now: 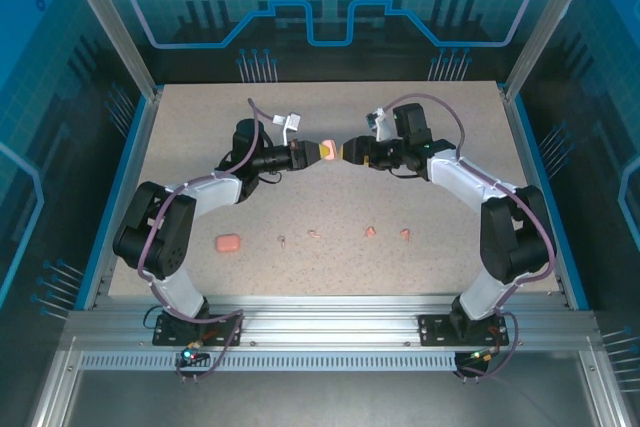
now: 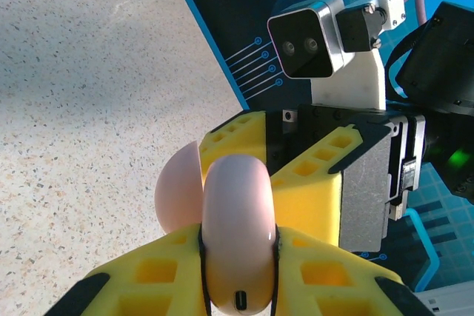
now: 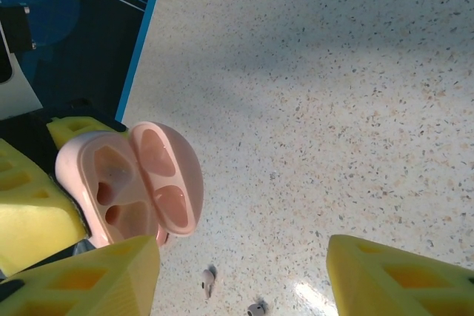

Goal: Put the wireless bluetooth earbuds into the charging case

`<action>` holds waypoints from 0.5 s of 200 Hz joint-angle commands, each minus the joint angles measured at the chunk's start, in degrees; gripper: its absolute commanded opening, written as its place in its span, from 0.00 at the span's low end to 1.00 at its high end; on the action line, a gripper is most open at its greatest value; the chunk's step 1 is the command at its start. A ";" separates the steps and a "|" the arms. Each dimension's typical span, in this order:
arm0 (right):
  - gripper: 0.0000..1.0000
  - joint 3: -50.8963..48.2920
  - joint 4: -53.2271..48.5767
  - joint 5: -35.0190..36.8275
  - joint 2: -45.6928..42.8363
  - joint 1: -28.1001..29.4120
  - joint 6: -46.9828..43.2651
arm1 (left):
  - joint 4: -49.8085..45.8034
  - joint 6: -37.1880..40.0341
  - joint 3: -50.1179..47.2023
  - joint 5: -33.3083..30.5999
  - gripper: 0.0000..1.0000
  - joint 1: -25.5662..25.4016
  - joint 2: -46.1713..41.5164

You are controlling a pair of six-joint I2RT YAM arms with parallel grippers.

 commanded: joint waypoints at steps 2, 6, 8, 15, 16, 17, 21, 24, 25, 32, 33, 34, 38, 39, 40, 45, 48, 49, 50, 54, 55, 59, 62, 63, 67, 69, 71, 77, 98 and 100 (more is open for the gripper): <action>0.58 0.67 0.38 -1.40 0.79 0.27 0.80 | 1.90 -0.06 -0.78 1.52 0.00 -0.29 -1.20; 0.57 0.67 0.61 -1.49 0.89 0.33 0.88 | 2.02 -0.01 -0.78 1.51 0.00 -0.36 -1.20; 0.57 0.67 0.70 -1.57 0.95 0.35 0.95 | 1.99 -0.01 -0.78 1.53 0.00 -0.38 -1.20; 0.56 0.60 1.01 -1.58 1.23 0.43 1.13 | 1.98 -0.01 -0.78 1.57 0.00 -0.39 -1.17; 0.55 0.59 1.06 -1.63 1.26 0.44 1.18 | 1.98 -0.01 -0.78 1.53 0.00 -0.39 -1.14; 0.55 0.59 1.13 -1.65 1.27 0.40 1.21 | 1.98 -0.01 -0.78 1.56 0.00 -0.39 -1.13; 0.55 0.59 1.32 -1.76 1.44 0.44 1.38 | 1.98 -0.05 -0.70 1.66 0.00 -0.40 -1.13; 0.54 0.59 1.44 -1.83 1.53 0.52 1.48 | 1.98 -0.01 -0.70 1.64 0.00 -0.47 -1.12; 0.54 0.59 1.50 -1.84 1.54 0.52 1.53 | 1.94 -0.01 -0.70 1.66 0.00 -0.43 -1.12; 0.54 0.59 1.87 -1.94 1.72 0.51 1.74 | 2.01 -0.01 -0.69 1.57 0.00 -0.46 -1.06; 0.54 0.59 1.93 -1.94 1.72 0.52 1.80 | 2.00 -0.01 -0.69 1.53 0.00 -0.47 -1.09; 0.54 0.59 1.96 -1.94 1.72 0.52 1.82 | 1.99 -0.01 -0.69 1.52 0.00 -0.47 -1.10; 0.54 0.59 2.12 -2.01 1.77 0.52 1.92 | 2.00 -0.05 -0.69 1.51 0.00 -0.48 -1.03; 0.54 0.59 2.14 -2.02 1.75 0.53 1.93 | 1.99 -0.03 -0.69 1.55 0.00 -0.48 -1.03; 0.54 0.59 2.20 -2.02 1.74 0.57 2.02 | 1.99 -0.02 -0.69 1.57 0.00 -0.48 -1.03; 0.54 0.59 2.37 -2.11 1.90 0.66 2.09 | 2.09 -0.08 -0.62 1.53 0.00 -0.43 -1.03; 0.53 0.60 2.48 -2.18 1.95 0.59 2.18 | 2.01 -0.09 -0.61 1.51 0.00 -0.51 -0.96; 0.53 0.64 2.54 -2.19 1.93 0.60 2.19 | 2.04 -0.09 -0.61 1.50 0.00 -0.49 -0.95; 0.53 0.66 2.57 -2.20 1.96 0.61 2.20 | 2.01 -0.09 -0.61 1.50 0.00 -0.49 -0.95; 0.53 0.67 2.76 -2.29 2.01 0.61 2.35 | 1.98 -0.09 -0.61 1.57 0.00 -0.51 -0.95; 0.53 0.67 2.82 -2.38 2.05 0.61 2.37 | 1.98 -0.09 -0.61 1.58 0.00 -0.50 -0.94; 0.53 0.63 2.93 -2.53 2.12 0.67 2.46 | 2.06 -0.08 -0.54 1.58 0.00 -0.56 -0.90; 0.53 0.71 2.95 -2.52 2.16 0.66 2.47 | 2.07 -0.09 -0.52 1.58 0.00 -0.54 -0.90; 0.53 0.74 2.96 -2.54 2.16 0.68 2.47 | 2.07 -0.09 -0.52 1.54 0.00 -0.51 -0.88; 0.53 0.76 3.01 -2.55 2.17 0.69 2.47 | 2.07 -0.09 -0.52 1.51 0.00 -0.53 -0.85; 0.53 0.76 3.04 -2.56 2.23 0.75 2.47 | 2.09 -0.09 -0.52 1.53 0.00 -0.60 -0.81; 0.53 0.76 3.02 -2.56 2.25 0.78 2.51 | 2.14 -0.09 -0.52 1.51 0.00 -0.64 -0.82; 0.53 0.76 3.19 -2.55 2.21 0.84 2.61 | 2.07 -0.09 -0.38 1.54 0.00 -0.63 -0.76; 0.53 0.72 3.65 -2.99 2.32 1.03 2.91 | 2.10 -0.09 -0.32 1.44 0.00 -0.74 -0.68; 0.53 0.69 3.66 -2.97 2.25 1.05 2.91 | 2.12 -0.09 -0.34 1.46 0.00 -0.74 -0.63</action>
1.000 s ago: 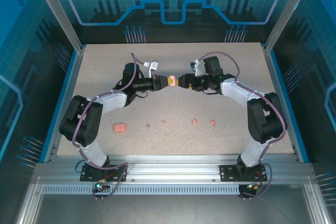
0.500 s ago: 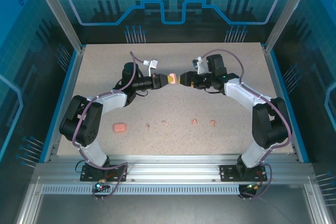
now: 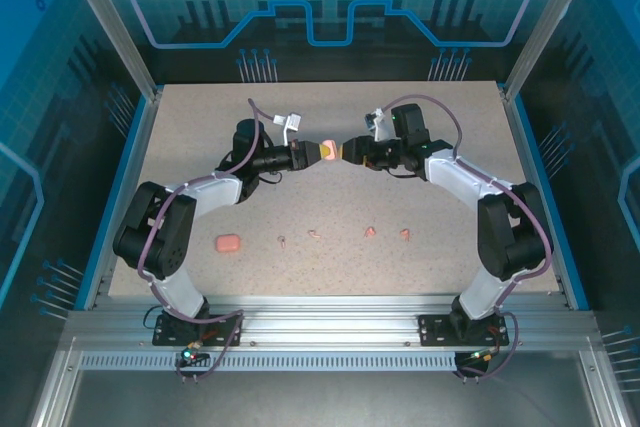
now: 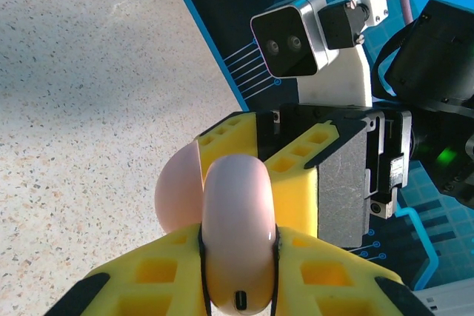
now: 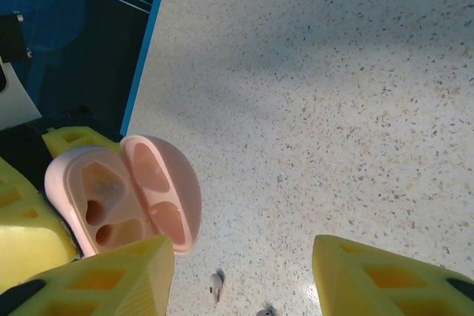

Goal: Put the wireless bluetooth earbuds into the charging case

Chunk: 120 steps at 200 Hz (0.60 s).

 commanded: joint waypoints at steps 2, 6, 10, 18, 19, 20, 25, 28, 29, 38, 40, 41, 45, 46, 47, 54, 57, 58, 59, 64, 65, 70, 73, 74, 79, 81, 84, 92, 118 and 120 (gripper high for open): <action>0.53 0.63 1.39 -1.83 0.79 0.73 0.66 | 1.86 -0.07 -0.32 1.47 0.00 -0.44 -0.60; 0.52 0.55 1.38 -1.86 0.60 0.81 0.72 | 1.90 -0.03 -0.28 1.49 0.00 -0.47 -0.51; 0.52 0.43 1.43 -1.83 0.42 0.90 0.70 | 1.88 -0.11 -0.24 1.47 0.00 -0.48 -0.42; 0.52 0.20 1.46 -2.00 0.18 0.97 0.71 | 1.91 -0.15 -0.15 1.43 0.00 -0.48 -0.16; 0.53 0.17 1.49 -2.03 0.13 0.98 0.71 | 2.00 -0.16 -0.15 1.47 0.00 -0.48 -0.11; 0.53 0.16 1.50 -2.04 0.11 0.99 0.70 | 2.05 -0.16 -0.19 1.48 0.00 -0.48 -0.09; 0.53 0.02 1.58 -2.06 -0.13 1.08 0.70 | 2.22 -0.31 -0.15 1.46 0.00 -0.48 0.02; 0.52 -0.11 1.60 -2.07 -0.22 1.15 0.66 | 2.33 -0.38 -0.05 1.45 0.00 -0.48 0.10; 0.53 -0.11 1.65 -2.06 -0.24 1.16 0.68 | 2.34 -0.40 -0.05 1.48 0.00 -0.48 0.11; 0.52 -0.29 1.62 -1.83 -0.44 1.34 0.61 | 2.78 -0.67 -0.01 1.42 0.00 -0.56 0.37; 0.53 -0.29 1.65 -1.80 -0.46 1.41 0.61 | 2.86 -0.75 0.02 1.55 0.00 -0.57 0.38; 0.52 -0.29 1.63 -1.80 -0.45 1.42 0.61 | 2.96 -0.81 0.02 1.57 0.00 -0.57 0.38; 0.52 -0.29 1.68 -1.79 -0.40 1.43 0.61 | 3.15 -0.98 0.03 1.62 0.00 -0.57 0.45; 0.52 -0.29 1.69 -1.79 -0.37 1.43 0.61 | 3.24 -1.01 0.03 1.60 0.00 -0.57 0.46; 0.52 -0.29 1.69 -1.84 -0.36 1.43 0.66 | 3.28 -1.02 0.03 1.64 0.00 -0.52 0.42; 0.51 -0.29 1.73 -1.92 -0.12 1.52 0.75 | 3.41 -1.04 0.11 1.67 0.00 -0.59 0.47; 0.51 -0.22 1.73 -1.89 -0.03 1.57 0.78 | 3.39 -1.08 0.12 1.57 0.00 -0.63 0.40; 0.50 -0.21 1.76 -1.88 0.03 1.59 0.79 | 3.40 -1.02 0.12 1.62 0.00 -0.60 0.39; 0.50 -0.21 1.77 -1.88 0.06 1.60 0.79 | 3.41 -1.07 0.12 1.56 0.00 -0.58 0.34; 0.49 -0.12 1.85 -1.81 0.27 1.61 0.80 | 3.59 -1.17 0.12 1.57 0.00 -0.65 0.38; 0.49 -0.12 1.86 -1.80 0.31 1.56 0.79 | 3.68 -1.19 0.12 1.54 0.00 -0.65 0.38; 0.48 0.01 1.83 -1.79 0.51 1.61 0.79 | 3.89 -1.40 0.18 1.63 0.00 -0.74 0.38; 0.48 0.05 1.94 -1.79 0.63 1.61 0.86 | 4.01 -1.53 0.20 1.59 0.00 -0.74 0.46; 0.48 0.06 1.99 -1.75 0.62 1.65 0.87 | 4.06 -1.55 0.20 1.59 0.00 -0.74 0.46; 0.47 0.06 2.11 -1.79 0.84 1.68 1.03 | 4.29 -1.71 0.19 1.67 0.00 -0.82 0.47; 0.47 0.06 2.24 -1.75 0.91 1.74 1.09 | 4.33 -1.73 0.20 1.68 0.00 -0.83 0.47; 0.46 0.06 2.36 -1.71 0.99 1.70 1.20 | 4.42 -1.82 0.27 1.72 0.00 -0.91 0.52; 0.44 0.19 2.70 -1.79 1.17 1.60 1.38 | 4.54 -1.94 0.29 1.76 0.00 -1.03 0.55; 0.41 0.93 3.01 -1.60 1.66 1.67 1.58 | 4.49 -1.92 0.40 2.19 0.00 -1.44 0.72; 0.40 0.94 3.01 -1.66 1.73 1.69 1.58 | 4.54 -1.92 0.39 2.14 0.00 -1.44 0.77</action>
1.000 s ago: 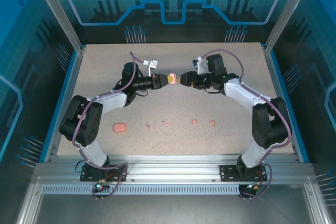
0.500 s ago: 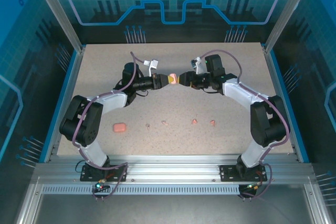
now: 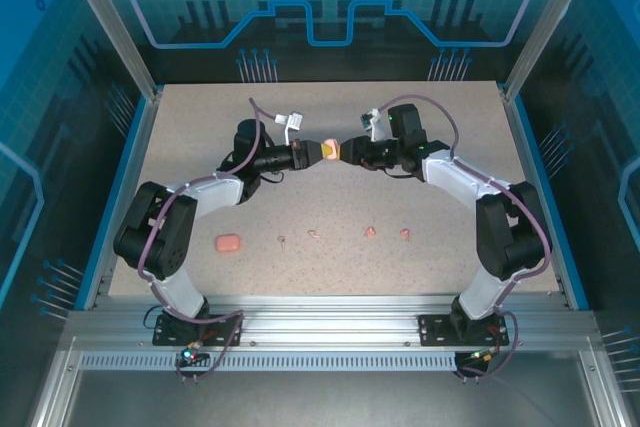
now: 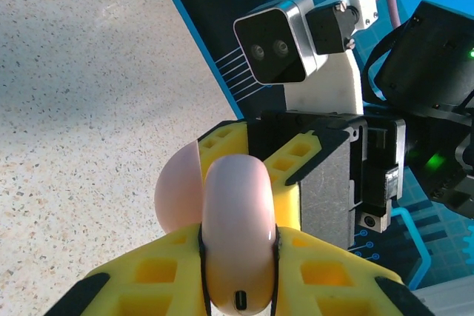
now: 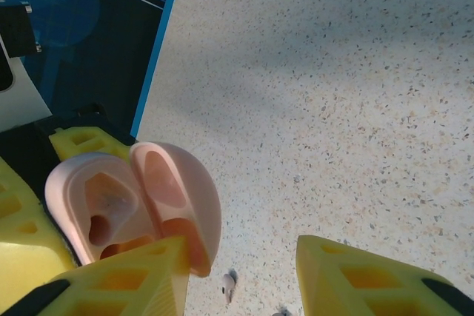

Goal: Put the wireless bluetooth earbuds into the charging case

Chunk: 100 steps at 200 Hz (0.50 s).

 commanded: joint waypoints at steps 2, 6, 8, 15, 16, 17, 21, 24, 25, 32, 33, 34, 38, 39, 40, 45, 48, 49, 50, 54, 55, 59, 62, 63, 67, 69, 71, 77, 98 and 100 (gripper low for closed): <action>0.40 1.05 1.53 -0.69 1.45 0.73 0.44 | 2.52 -0.39 0.38 2.21 0.00 -0.79 0.74; 0.40 1.24 1.46 -0.78 1.46 0.65 0.46 | 2.48 -0.39 0.38 2.22 0.00 -0.83 0.77; 0.40 1.25 1.55 -0.78 1.50 0.71 0.45 | 2.54 -0.41 0.40 2.23 0.00 -0.81 0.77; 0.39 1.54 1.61 -0.93 1.69 0.66 0.53 | 2.61 -0.44 0.34 2.30 0.00 -0.88 0.79; 0.39 1.59 1.57 -0.90 1.70 0.65 0.53 | 2.63 -0.41 0.32 2.30 0.00 -0.94 0.78; 0.38 1.62 1.59 -0.98 1.75 0.69 0.53 | 2.64 -0.40 0.31 2.29 0.00 -0.93 0.78; 0.37 1.79 1.61 -1.07 1.84 0.65 0.53 | 2.72 -0.44 0.30 2.30 0.00 -0.97 0.84; 0.37 1.93 1.61 -1.13 1.93 0.71 0.52 | 2.74 -0.47 0.34 2.29 0.00 -1.00 0.88; 0.37 1.96 1.57 -1.13 1.95 0.72 0.48 | 2.74 -0.47 0.36 2.34 0.00 -1.05 0.92; 0.35 2.15 1.61 -1.31 2.14 0.68 0.53 | 2.97 -0.56 0.40 2.29 0.00 -1.10 0.94; 0.35 2.16 1.66 -1.31 2.19 0.71 0.53 | 2.99 -0.56 0.39 2.29 0.00 -1.14 0.99; 0.35 2.16 1.72 -1.40 2.22 0.68 0.53 | 3.00 -0.56 0.39 2.34 0.00 -1.16 1.01; 0.34 2.25 1.84 -1.68 2.31 0.72 0.59 | 3.08 -0.62 0.38 2.40 0.00 -1.23 1.08; 0.34 2.25 1.90 -1.76 2.32 0.73 0.60 | 3.04 -0.63 0.38 2.39 0.00 -1.25 1.02; 0.34 2.26 1.93 -1.80 2.37 0.73 0.61 | 3.07 -0.64 0.38 2.38 0.00 -1.26 1.07; 0.32 2.25 2.20 -1.97 2.49 0.73 0.62 | 3.19 -0.73 0.38 2.40 0.00 -1.33 1.11; 0.31 2.26 2.35 -2.07 2.58 0.80 0.70 | 3.29 -0.78 0.38 2.41 0.00 -1.40 1.17; 0.30 2.26 2.38 -2.13 2.59 0.81 0.70 | 3.32 -0.85 0.38 2.44 0.00 -1.43 1.24; 0.30 2.26 2.43 -2.12 2.63 0.82 0.75 | 3.30 -0.84 0.38 2.50 0.00 -1.44 1.27; 0.28 2.21 2.69 -2.33 2.66 0.82 0.79 | 3.42 -0.95 0.47 2.48 0.00 -1.53 1.37; 0.28 2.19 2.77 -2.39 2.67 0.82 0.84 | 3.52 -0.98 0.47 2.52 0.00 -1.58 1.38; 0.26 2.09 3.10 -2.67 2.72 0.90 0.92 | 3.71 -1.13 0.47 2.47 0.00 -1.66 1.40; 0.25 1.96 3.41 -2.86 2.83 0.95 0.96 | 3.85 -1.22 0.47 2.56 0.00 -1.69 1.51; 0.25 1.93 3.53 -2.92 2.84 0.98 1.01 | 3.96 -1.24 0.47 2.56 0.00 -1.66 1.49; 0.22 1.83 3.73 -3.05 2.86 1.06 1.10 | 4.13 -1.42 0.47 2.54 0.00 -1.73 1.60; 0.22 1.78 3.86 -3.07 2.86 1.12 1.13 | 4.19 -1.50 0.47 2.53 0.00 -1.78 1.71; 0.21 1.76 3.87 -3.07 2.86 1.16 1.14 | 4.31 -1.57 0.49 2.55 0.00 -1.86 1.69; 0.19 1.64 3.98 -3.16 2.81 1.25 1.17 | 4.47 -1.69 0.47 2.59 0.00 -1.96 1.91; 0.08 1.29 4.10 -3.34 2.56 1.53 1.01 | 4.55 -1.79 0.32 2.47 0.00 -2.11 2.24; 0.07 1.29 4.08 -3.34 2.59 1.57 0.98 | 4.58 -1.79 0.30 2.47 0.00 -2.16 2.26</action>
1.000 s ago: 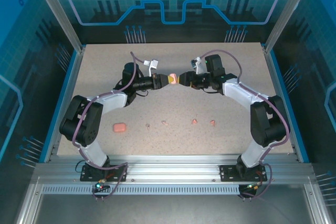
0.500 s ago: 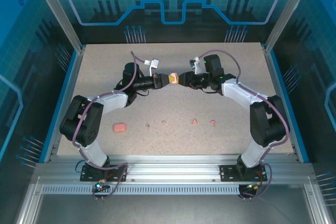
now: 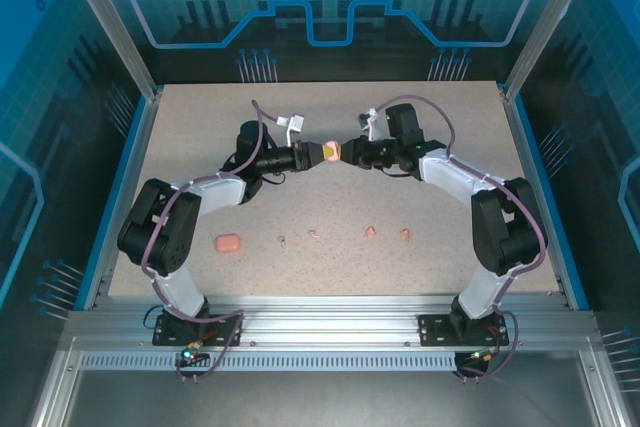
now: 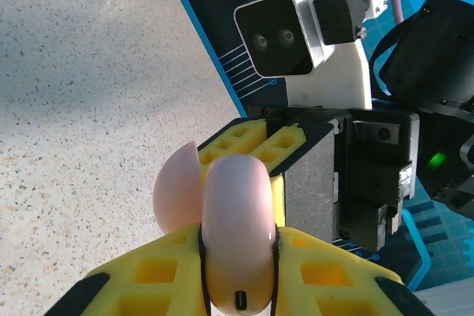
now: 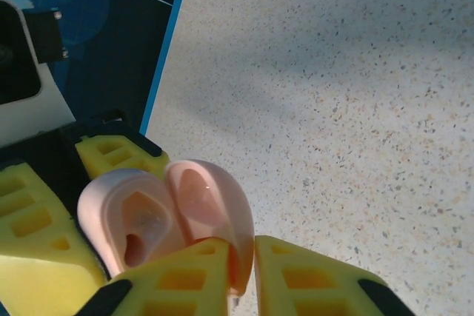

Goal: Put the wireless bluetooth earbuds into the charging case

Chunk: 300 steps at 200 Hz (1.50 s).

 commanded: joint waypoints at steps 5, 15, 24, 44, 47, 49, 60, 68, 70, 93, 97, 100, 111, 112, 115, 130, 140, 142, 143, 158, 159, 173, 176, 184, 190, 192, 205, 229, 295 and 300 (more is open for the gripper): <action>0.02 0.62 2.04 -1.29 0.57 1.26 -0.03 | 3.56 -0.69 0.10 2.45 0.00 -1.91 0.45; 0.00 0.68 1.77 -1.27 0.45 1.22 -0.21 | 3.60 -0.75 -0.05 2.35 0.00 -1.91 0.54; 0.00 0.79 1.58 -1.23 0.36 1.26 -0.30 | 3.54 -0.75 -0.30 2.25 0.00 -1.91 0.61; 0.00 0.96 1.60 -1.33 0.46 1.32 -0.21 | 3.46 -0.76 -0.61 1.61 0.00 -1.92 0.63; 0.00 0.96 1.60 -1.28 0.47 1.31 -0.21 | 3.52 -0.75 -0.65 1.49 0.00 -1.92 0.61; 0.00 0.96 1.67 -1.25 0.41 1.28 -0.21 | 3.51 -0.77 -0.67 1.44 0.00 -1.89 0.56; 0.00 0.88 1.76 -0.89 0.32 1.35 -0.04 | 3.09 -0.61 -0.71 0.82 0.00 -1.91 0.45; 0.00 0.79 1.84 -0.65 0.21 1.35 0.05 | 2.48 -0.38 -0.61 0.42 0.00 -1.91 0.30; 0.00 0.74 1.78 -0.50 0.21 1.35 0.10 | 2.37 -0.33 -0.64 0.27 0.01 -1.91 0.33; 0.00 0.88 1.07 0.54 0.03 1.35 0.27 | 0.83 0.47 -0.50 -1.15 0.15 -1.91 -0.12; 0.00 0.92 0.91 0.63 0.00 1.35 0.24 | 0.70 0.55 -0.43 -1.33 0.18 -1.91 -0.09; 0.00 1.00 0.73 0.70 0.01 1.35 0.19 | 0.58 0.53 -0.41 -1.52 0.19 -1.87 -0.08; 0.00 1.12 0.31 1.11 -0.14 1.35 -0.11 | -0.09 0.69 -0.24 -2.01 0.25 -1.91 -0.15; 0.00 1.13 0.24 1.12 -0.18 1.35 -0.12 | -0.16 0.72 -0.24 -2.03 0.26 -1.91 -0.15; 0.00 1.14 0.12 1.33 -0.22 1.35 -0.20 | -0.30 0.81 -0.16 -2.19 0.29 -1.89 -0.16; 0.00 1.29 -0.67 2.16 -0.47 1.42 -0.55 | -0.54 0.84 -0.35 -3.42 0.44 -1.91 -0.43; 0.00 1.40 -1.29 2.60 -0.53 1.35 -0.87 | -0.47 0.84 -0.58 -4.34 0.52 -1.91 -0.61; 0.00 1.40 -1.36 2.69 -0.50 1.35 -0.90 | -0.56 0.84 -0.65 -4.45 0.53 -1.85 -0.65; 0.00 1.40 -1.43 2.75 -0.50 1.35 -0.91 | -0.53 0.84 -0.66 -4.53 0.54 -1.88 -0.67; 0.00 1.58 -2.14 3.24 -0.51 1.19 -1.32 | -0.76 1.05 -0.66 -5.33 0.62 -1.91 -1.01; 0.00 1.65 -2.25 3.31 -0.50 1.16 -1.39 | -0.81 1.08 -0.67 -5.36 0.62 -1.91 -1.03; 0.00 1.84 -3.11 4.01 -0.62 0.96 -1.69 | -1.41 1.51 -0.67 -5.94 0.67 -1.82 -1.45; 0.00 1.91 -3.23 4.23 -0.58 0.91 -1.77 | -1.57 1.59 -0.67 -6.05 0.68 -1.80 -1.60; 0.00 1.93 -3.38 4.25 -0.50 0.67 -1.79 | -2.04 2.01 -0.67 -6.25 0.69 -1.74 -1.94; 0.00 1.93 -3.51 4.22 -0.50 0.45 -1.87 | -2.57 2.29 -0.59 -6.52 0.71 -1.65 -2.22; 0.00 1.93 -3.51 4.21 -0.52 0.34 -1.88 | -2.71 2.36 -0.59 -6.60 0.72 -1.56 -2.32; 0.00 1.92 -3.84 4.39 -0.50 0.04 -2.05 | -3.62 2.82 -0.50 -6.96 0.76 -1.32 -2.78; 0.00 1.93 -4.34 4.56 -0.58 -0.59 -2.38 | -4.80 3.25 -0.25 -6.83 0.81 -0.28 -3.31; 0.00 3.41 -10.47 5.35 -0.97 -1.77 -8.20 | -18.61 11.61 4.78 -5.14 0.90 1.87 -4.99; 0.00 3.48 -10.89 5.44 -1.04 -1.88 -8.65 | -19.36 12.08 5.19 -4.97 0.91 2.02 -4.93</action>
